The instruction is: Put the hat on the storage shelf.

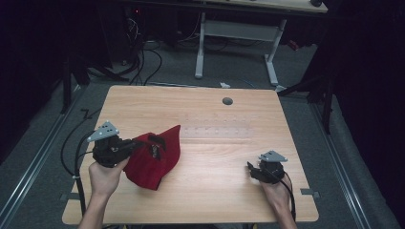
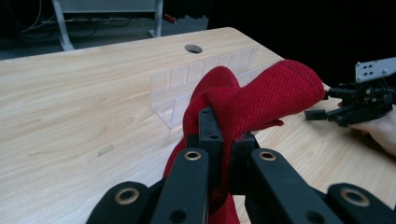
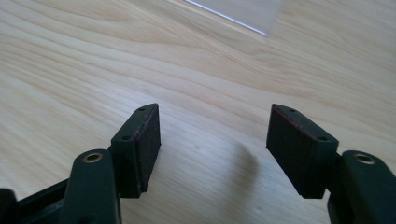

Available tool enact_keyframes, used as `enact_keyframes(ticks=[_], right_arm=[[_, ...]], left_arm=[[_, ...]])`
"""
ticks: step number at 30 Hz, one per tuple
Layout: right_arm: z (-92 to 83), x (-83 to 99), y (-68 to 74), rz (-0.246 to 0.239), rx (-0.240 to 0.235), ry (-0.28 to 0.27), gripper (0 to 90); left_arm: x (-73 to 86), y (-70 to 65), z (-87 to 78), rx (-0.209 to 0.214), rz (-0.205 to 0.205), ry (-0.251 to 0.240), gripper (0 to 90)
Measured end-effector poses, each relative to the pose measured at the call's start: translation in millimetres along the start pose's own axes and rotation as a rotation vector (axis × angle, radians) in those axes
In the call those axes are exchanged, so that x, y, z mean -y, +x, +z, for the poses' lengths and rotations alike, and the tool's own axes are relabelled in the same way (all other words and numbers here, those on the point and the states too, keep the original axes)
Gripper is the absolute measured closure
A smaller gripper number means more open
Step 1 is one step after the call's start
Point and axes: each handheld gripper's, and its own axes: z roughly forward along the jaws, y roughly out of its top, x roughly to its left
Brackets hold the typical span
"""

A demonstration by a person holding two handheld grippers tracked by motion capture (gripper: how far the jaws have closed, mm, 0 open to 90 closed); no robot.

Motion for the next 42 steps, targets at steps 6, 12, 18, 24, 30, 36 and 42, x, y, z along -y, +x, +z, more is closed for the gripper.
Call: enact_keyframes(ticks=[6,12,18,24,30,36,42], right_arm=[[-10.2,-16.1,30.5,-0.125,-0.014,-0.082,35.1],[-14.7,-26.0,56.0,-0.211,-0.017,-0.127,34.6],[-14.4,-33.6,80.5,-0.273,-0.033,-0.168,33.3],[-8.5,-41.1,107.5,-0.336,-0.059,-0.184,30.6],[-5.8,-47.2,127.1,-0.377,-0.063,-0.217,29.8],[-1.2,-55.8,142.9,-0.367,-0.041,-0.254,27.7],[0.4,-60.5,150.0,-0.358,-0.010,-0.273,26.8]], left_arm=[[-9.4,-13.5,4.3,0.005,0.004,0.008,88.1],[-15.1,-30.0,12.8,0.013,0.023,0.018,88.0],[-20.5,-46.5,22.3,0.031,0.031,0.024,88.1],[-24.4,-62.3,31.5,0.048,0.031,0.027,88.1],[-26.1,-79.4,41.3,0.066,0.040,0.033,88.1],[-23.3,-92.2,52.7,0.081,0.041,0.045,88.0],[-21.1,-96.6,58.0,0.086,0.038,0.053,88.0]])
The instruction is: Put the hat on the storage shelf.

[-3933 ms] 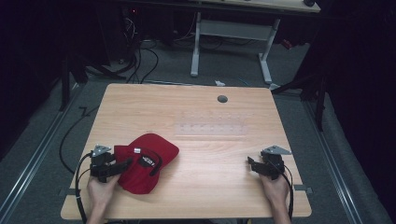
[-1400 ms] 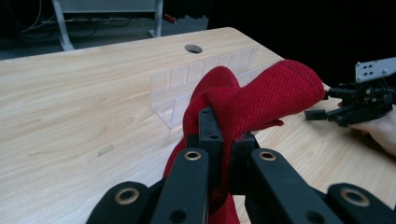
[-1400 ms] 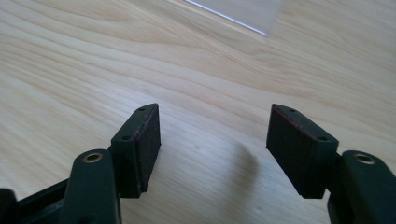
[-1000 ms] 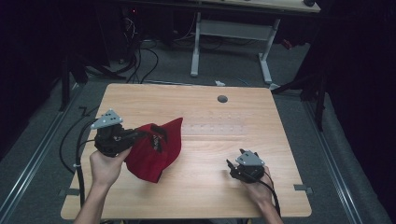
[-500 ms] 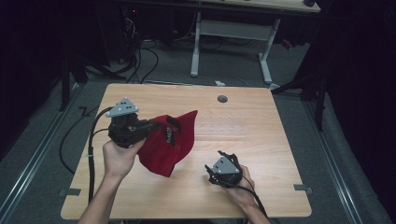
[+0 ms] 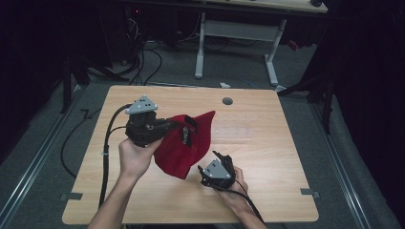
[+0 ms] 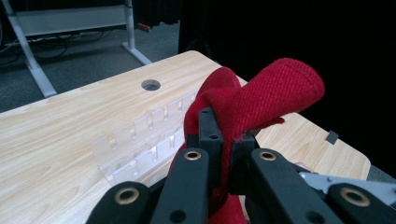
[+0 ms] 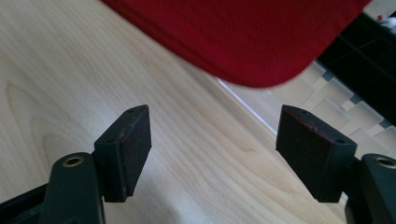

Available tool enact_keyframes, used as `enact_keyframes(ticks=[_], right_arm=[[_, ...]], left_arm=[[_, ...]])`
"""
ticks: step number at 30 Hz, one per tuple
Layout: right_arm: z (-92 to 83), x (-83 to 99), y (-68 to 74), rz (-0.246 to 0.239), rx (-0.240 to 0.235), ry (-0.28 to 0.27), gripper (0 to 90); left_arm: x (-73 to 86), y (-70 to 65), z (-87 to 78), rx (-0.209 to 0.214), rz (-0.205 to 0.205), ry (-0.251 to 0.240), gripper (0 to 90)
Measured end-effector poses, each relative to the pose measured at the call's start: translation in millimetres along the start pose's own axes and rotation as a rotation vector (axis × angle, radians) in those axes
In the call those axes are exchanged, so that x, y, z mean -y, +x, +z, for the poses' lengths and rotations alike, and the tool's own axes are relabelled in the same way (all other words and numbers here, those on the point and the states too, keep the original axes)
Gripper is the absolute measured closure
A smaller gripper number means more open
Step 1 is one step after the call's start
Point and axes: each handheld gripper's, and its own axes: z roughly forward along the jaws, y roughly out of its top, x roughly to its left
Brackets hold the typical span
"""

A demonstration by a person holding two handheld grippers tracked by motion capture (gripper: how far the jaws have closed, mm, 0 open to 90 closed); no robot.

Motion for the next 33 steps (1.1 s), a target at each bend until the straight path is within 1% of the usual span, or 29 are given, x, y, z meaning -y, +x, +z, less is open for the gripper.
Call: enact_keyframes(ticks=[1,3,4,5,8,9,11,13,15,16,17,18,20,22,23,24,25,27,32,33], right_arm=[[0.1,-3.5,2.0,0.003,0.014,-0.016,26.8],[0.4,-4.7,2.4,-0.001,0.017,-0.022,26.9],[1.1,-6.9,3.3,0.004,0.023,-0.025,26.9],[2.8,-10.0,5.1,0.019,0.024,-0.028,27.0],[4.6,-13.8,6.2,0.008,0.035,-0.041,27.4],[5.1,-14.7,7.0,0.020,0.037,-0.045,27.7],[6.3,-15.6,7.7,0.027,0.044,-0.048,28.2],[7.4,-15.5,7.5,0.026,0.052,-0.048,28.5],[9.3,-15.1,7.0,0.035,0.073,-0.050,30.6],[9.3,-15.2,6.2,0.029,0.077,-0.053,31.5],[9.3,-15.0,6.6,0.038,0.077,-0.054,33.0],[9.1,-14.9,6.4,0.023,0.087,-0.059,34.9],[8.0,-14.8,7.9,0.026,0.094,-0.066,39.7],[5.9,-14.3,9.3,0.013,0.099,-0.076,45.6],[5.9,-14.3,9.3,0.013,0.099,-0.076,45.6],[2.9,-13.3,10.8,-0.004,0.108,-0.089,50.6],[1.7,-12.8,11.0,-0.006,0.110,-0.092,53.0],[-2.0,-10.9,9.1,-0.012,0.114,-0.106,57.6],[-10.1,-6.5,1.6,-0.004,0.107,-0.118,68.8],[-11.8,-5.7,-0.5,-0.013,0.103,-0.120,71.1]], left_arm=[[0.9,-0.9,1.3,0.002,-0.002,0.000,88.0],[2.5,-1.6,3.0,0.004,-0.003,0.004,88.0],[3.3,-1.8,3.7,0.005,-0.003,0.008,88.0],[4.1,-1.9,4.4,0.006,-0.003,0.010,88.0],[7.1,-1.8,7.9,0.004,-0.014,0.016,88.0],[7.1,-1.8,7.9,0.004,-0.014,0.016,88.0],[9.6,-1.5,10.4,0.003,-0.018,0.021,88.0],[10.3,-1.2,11.0,0.002,-0.019,0.025,88.0],[12.3,-1.0,12.8,0.003,-0.025,0.030,88.0],[12.9,-1.0,13.3,0.004,-0.024,0.032,88.0],[13.1,-1.4,13.8,0.006,-0.029,0.029,88.0],[12.5,-1.9,14.0,0.011,-0.032,0.031,88.0],[12.4,-2.3,14.1,0.012,-0.033,0.029,88.0],[12.0,-2.4,13.8,0.010,-0.035,0.028,88.0],[12.0,-2.4,13.8,0.010,-0.035,0.028,87.9],[11.2,-1.7,13.1,0.006,-0.036,0.027,87.9],[11.2,-1.7,13.1,0.006,-0.036,0.027,87.9],[10.2,-0.4,12.0,0.002,-0.042,0.026,87.9],[10.4,4.3,11.5,-0.008,-0.054,0.034,87.8],[10.7,6.7,11.6,-0.016,-0.061,0.037,87.8]])
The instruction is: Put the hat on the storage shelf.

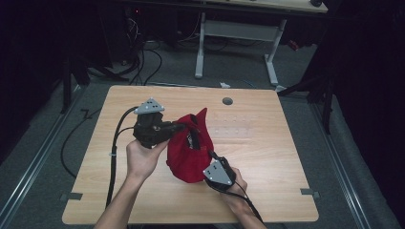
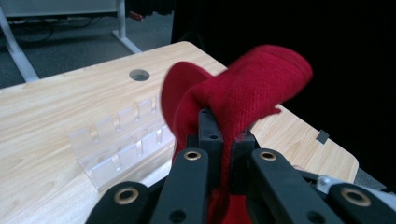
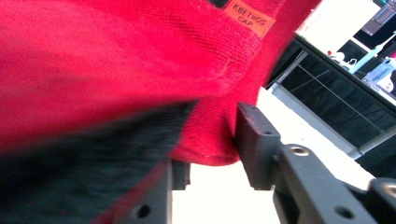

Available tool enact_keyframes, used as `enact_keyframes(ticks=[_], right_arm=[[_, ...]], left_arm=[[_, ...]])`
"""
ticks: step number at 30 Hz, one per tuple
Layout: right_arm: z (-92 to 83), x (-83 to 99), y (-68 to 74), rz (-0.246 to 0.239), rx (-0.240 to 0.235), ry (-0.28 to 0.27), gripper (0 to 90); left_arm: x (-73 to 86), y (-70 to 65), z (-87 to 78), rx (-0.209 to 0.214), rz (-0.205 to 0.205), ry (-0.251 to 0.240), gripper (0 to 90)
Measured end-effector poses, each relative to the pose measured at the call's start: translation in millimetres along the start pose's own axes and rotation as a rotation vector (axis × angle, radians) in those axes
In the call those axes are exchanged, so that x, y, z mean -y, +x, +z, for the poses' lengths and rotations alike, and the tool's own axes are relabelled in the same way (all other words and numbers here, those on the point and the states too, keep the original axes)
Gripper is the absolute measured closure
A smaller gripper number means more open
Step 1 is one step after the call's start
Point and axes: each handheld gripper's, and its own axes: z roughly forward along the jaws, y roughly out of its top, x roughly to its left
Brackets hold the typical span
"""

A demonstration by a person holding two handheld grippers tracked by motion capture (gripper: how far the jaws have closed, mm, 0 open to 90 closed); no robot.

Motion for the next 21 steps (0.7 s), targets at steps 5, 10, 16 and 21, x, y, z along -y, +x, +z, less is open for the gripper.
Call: enact_keyframes(ticks=[5,10,16,21], right_arm=[[-10.0,3.1,-7.4,-0.005,-0.017,-0.017,77.4],[-18.6,4.2,-7.3,-0.072,-0.064,-0.022,81.5],[-26.8,-1.3,-1.4,-0.157,-0.132,-0.022,85.5],[-27.4,-4.7,0.5,-0.179,-0.190,0.005,85.9]], left_arm=[[0.5,5.9,-1.8,-0.011,-0.012,0.012,87.5],[1.3,7.3,-2.5,-0.014,-0.013,0.011,86.8],[0.7,8.5,-3.8,0.003,-0.015,-0.004,82.1],[1.9,10.1,-3.1,0.011,-0.009,-0.003,73.6]])
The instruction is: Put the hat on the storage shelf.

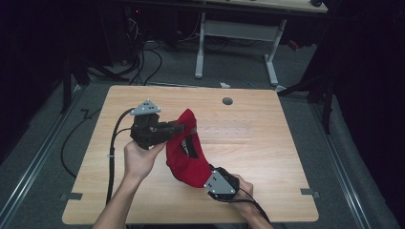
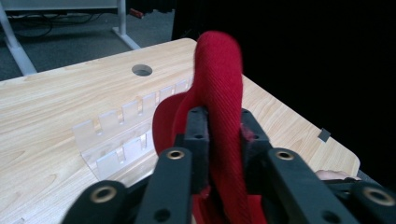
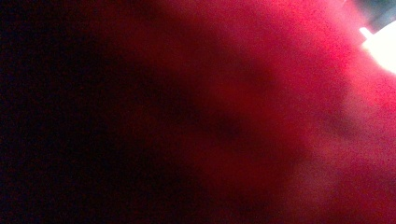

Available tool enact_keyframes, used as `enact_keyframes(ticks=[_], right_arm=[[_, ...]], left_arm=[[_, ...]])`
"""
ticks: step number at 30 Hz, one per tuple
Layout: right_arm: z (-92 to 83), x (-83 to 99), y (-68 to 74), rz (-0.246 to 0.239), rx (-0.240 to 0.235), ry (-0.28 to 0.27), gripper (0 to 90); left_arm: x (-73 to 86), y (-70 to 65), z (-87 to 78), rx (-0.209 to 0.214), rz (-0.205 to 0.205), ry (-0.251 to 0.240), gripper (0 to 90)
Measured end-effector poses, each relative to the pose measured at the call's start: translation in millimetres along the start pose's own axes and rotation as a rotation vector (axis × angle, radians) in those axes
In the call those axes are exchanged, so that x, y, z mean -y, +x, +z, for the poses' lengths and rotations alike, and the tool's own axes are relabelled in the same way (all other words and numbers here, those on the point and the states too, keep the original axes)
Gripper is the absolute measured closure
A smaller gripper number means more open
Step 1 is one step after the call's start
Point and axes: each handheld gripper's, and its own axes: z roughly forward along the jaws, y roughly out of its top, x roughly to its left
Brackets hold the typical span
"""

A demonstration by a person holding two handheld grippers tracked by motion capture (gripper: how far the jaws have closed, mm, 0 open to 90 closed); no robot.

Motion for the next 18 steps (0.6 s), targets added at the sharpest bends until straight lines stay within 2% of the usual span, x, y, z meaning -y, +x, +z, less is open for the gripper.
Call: enact_keyframes(ticks=[2,3,7,9,10,14,17,18], right_arm=[[-0.2,-0.2,-0.4,-0.005,-0.010,0.004,85.9],[-1.6,-0.5,-1.2,-0.003,-0.034,0.015,85.9],[-5.5,-2.1,-4.5,-0.005,-0.064,0.026,85.9],[-6.4,-2.3,-6.3,-0.003,-0.073,0.028,85.9],[-8.4,-2.1,-10.7,0.021,-0.093,0.033,85.9],[-9.9,-0.4,-18.3,0.060,-0.109,0.047,85.9],[-10.6,0.9,-21.4,0.069,-0.114,0.052,85.9],[-12.1,2.3,-24.4,0.087,-0.124,0.056,85.9]], left_arm=[[0.0,0.6,-0.4,0.002,0.001,-0.003,66.2],[-0.4,1.2,-1.4,0.006,0.001,-0.009,63.0],[-3.0,4.0,-9.0,0.015,0.004,-0.050,49.8],[-3.3,4.4,-11.4,0.023,0.002,-0.064,47.9],[-3.6,5.5,-15.2,0.029,0.006,-0.084,44.4],[-3.8,11.1,-22.0,0.044,-0.001,-0.108,40.2],[-2.9,14.9,-24.3,0.040,0.002,-0.112,38.6],[-1.6,20.4,-27.3,0.036,0.003,-0.120,38.2]])
